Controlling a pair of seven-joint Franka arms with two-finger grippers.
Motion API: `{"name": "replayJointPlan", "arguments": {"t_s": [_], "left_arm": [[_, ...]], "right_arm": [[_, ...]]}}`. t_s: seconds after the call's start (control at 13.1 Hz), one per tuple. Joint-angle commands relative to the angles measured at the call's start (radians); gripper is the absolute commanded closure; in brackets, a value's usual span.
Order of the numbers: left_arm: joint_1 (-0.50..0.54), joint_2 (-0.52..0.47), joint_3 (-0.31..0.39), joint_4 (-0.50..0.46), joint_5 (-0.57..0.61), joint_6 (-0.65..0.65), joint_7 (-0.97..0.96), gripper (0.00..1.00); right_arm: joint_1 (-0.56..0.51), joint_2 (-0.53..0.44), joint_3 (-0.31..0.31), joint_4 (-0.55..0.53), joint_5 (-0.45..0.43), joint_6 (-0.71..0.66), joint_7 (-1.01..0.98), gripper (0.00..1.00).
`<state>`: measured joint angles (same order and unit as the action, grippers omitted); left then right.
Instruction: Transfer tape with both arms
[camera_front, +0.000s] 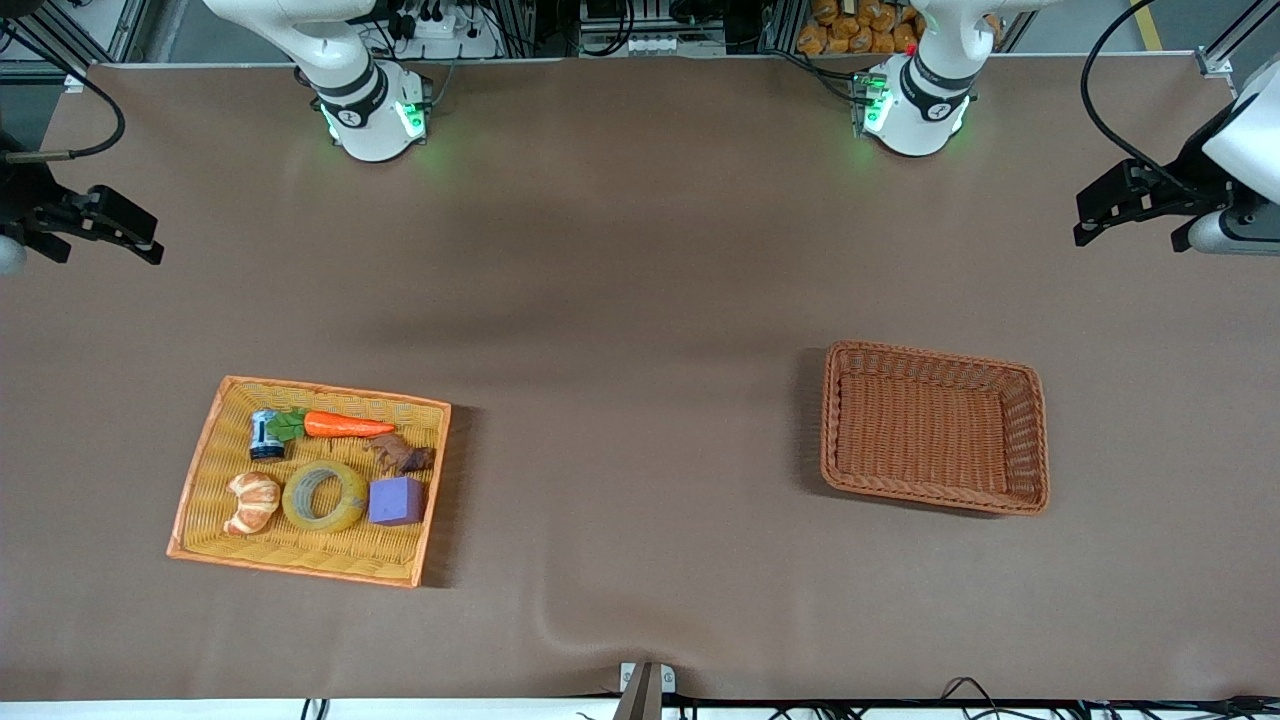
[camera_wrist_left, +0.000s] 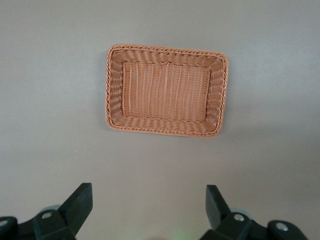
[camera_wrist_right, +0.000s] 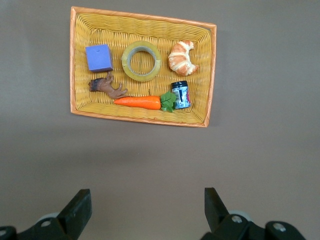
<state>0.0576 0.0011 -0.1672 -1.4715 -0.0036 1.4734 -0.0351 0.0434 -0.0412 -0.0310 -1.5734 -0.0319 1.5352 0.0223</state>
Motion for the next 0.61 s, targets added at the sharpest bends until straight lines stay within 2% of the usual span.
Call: {"name": "replayJointPlan", "arguments": {"t_s": [0.0,0.54], "left_arm": [[0.005,-0.001,-0.008,0.011,0.011,-0.019,-0.005,0.00],[0.008,0.003,-0.006,0.011,0.005,-0.019,-0.005,0.00]], "right_arm": [[0.009,0.017,-0.001,0.029,0.009,-0.009,0.001,0.00],[0.000,0.038,-0.003,0.006,0.009,-0.006,-0.010,0.00]]}}
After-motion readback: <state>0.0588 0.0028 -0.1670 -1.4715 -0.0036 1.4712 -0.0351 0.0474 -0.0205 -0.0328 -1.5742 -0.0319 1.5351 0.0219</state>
